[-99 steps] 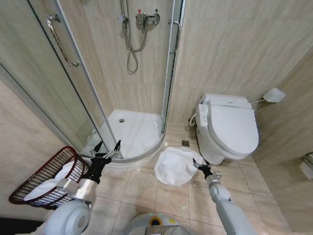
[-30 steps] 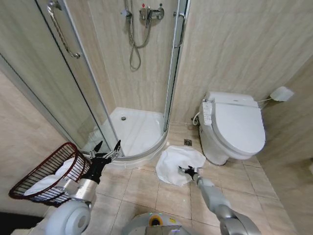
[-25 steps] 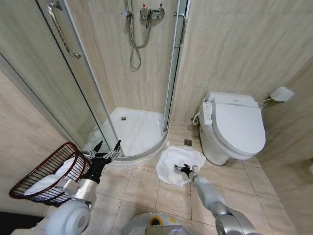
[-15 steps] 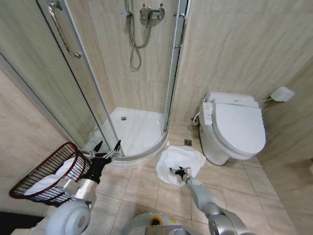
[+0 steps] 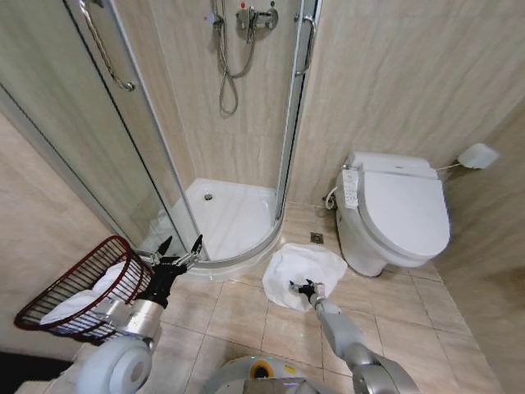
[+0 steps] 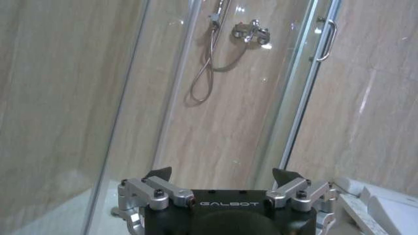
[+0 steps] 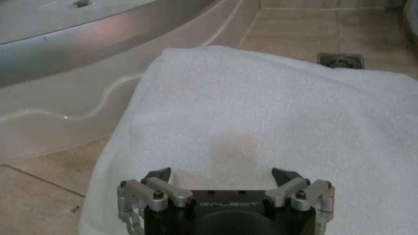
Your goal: Discard the used towel into the hamper.
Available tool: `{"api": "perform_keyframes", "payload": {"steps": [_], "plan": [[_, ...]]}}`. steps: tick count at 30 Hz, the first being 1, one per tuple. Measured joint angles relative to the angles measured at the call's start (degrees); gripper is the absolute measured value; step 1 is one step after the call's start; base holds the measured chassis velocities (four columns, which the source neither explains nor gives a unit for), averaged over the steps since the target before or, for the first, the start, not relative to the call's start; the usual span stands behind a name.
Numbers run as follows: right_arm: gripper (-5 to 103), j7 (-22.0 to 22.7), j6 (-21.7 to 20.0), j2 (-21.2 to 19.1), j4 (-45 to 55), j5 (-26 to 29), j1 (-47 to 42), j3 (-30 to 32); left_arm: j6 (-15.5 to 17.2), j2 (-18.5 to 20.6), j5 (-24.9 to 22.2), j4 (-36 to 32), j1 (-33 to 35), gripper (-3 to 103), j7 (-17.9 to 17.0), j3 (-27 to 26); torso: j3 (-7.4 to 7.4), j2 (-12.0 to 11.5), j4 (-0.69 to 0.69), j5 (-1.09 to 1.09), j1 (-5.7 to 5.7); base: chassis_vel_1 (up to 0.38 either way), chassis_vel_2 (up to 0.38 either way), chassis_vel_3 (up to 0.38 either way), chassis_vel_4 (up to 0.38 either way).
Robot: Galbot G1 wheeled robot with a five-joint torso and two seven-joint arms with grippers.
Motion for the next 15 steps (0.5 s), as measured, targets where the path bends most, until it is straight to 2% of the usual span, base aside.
{"api": "perform_keyframes", "payload": {"steps": [9,15], "plan": [[100,-0.20,0.17,-0.78,0.91,-2.79,-1.07,1.36,0.00,0.00,0.00,0.00,0.00,100,0.00,0.00,-0.06,-0.08,0.00,-0.01,-0.02,0.000,0.000,0.000,0.000],[100,1.37,0.99,-0.81,1.46,-5.72,-1.40,2.14,0.00,0.00,0.00,0.00,0.01,100,0.00,0.00,-0.04,-0.02,0.00,0.00,-0.01,-0.034,0.026,0.038,-0.020]]}}
